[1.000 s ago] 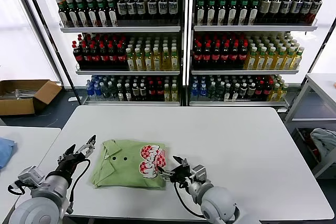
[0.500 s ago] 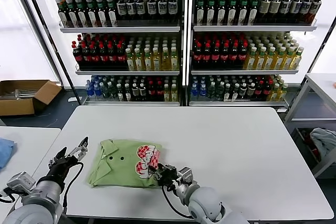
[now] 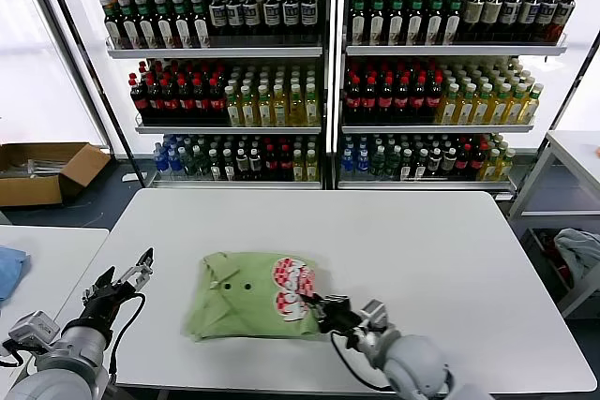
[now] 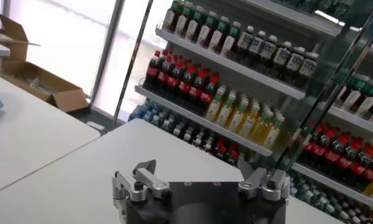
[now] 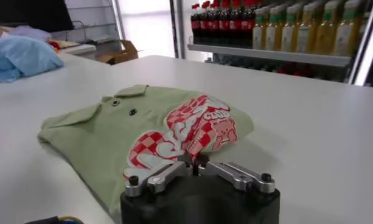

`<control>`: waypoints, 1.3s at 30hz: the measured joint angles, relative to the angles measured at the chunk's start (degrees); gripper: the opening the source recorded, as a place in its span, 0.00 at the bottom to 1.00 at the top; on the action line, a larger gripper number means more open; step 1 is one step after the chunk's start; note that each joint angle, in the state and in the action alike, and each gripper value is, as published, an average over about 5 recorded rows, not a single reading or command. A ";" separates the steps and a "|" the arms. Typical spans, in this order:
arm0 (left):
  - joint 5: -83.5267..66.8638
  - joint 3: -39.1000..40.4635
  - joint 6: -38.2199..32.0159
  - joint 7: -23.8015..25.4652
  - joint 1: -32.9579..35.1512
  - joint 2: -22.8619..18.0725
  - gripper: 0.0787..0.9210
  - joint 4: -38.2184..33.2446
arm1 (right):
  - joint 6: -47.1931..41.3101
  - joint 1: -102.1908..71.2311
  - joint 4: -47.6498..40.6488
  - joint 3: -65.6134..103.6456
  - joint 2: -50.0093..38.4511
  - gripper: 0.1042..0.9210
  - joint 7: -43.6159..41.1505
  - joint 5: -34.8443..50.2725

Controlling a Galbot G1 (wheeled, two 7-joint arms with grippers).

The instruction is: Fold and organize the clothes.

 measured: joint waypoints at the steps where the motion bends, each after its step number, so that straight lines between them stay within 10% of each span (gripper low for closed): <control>1: 0.11 0.15 0.03 0.00 -0.08 -0.11 0.88 0.07 | 0.47 -0.83 0.39 1.23 -1.51 0.03 -0.52 0.10; 8: 0.73 1.18 0.26 0.02 -0.59 -0.54 0.88 0.41 | 3.18 -5.63 1.81 8.33 -9.10 0.04 -2.27 0.54; 32: 2.07 0.18 1.20 -0.01 0.96 -0.17 0.88 -1.80 | 3.88 -4.09 1.01 6.10 1.13 0.83 8.74 -1.43; 39: 2.00 -0.61 0.99 0.42 1.58 -0.16 0.88 -1.61 | -0.11 -1.74 -2.11 2.89 4.54 0.88 11.93 -0.96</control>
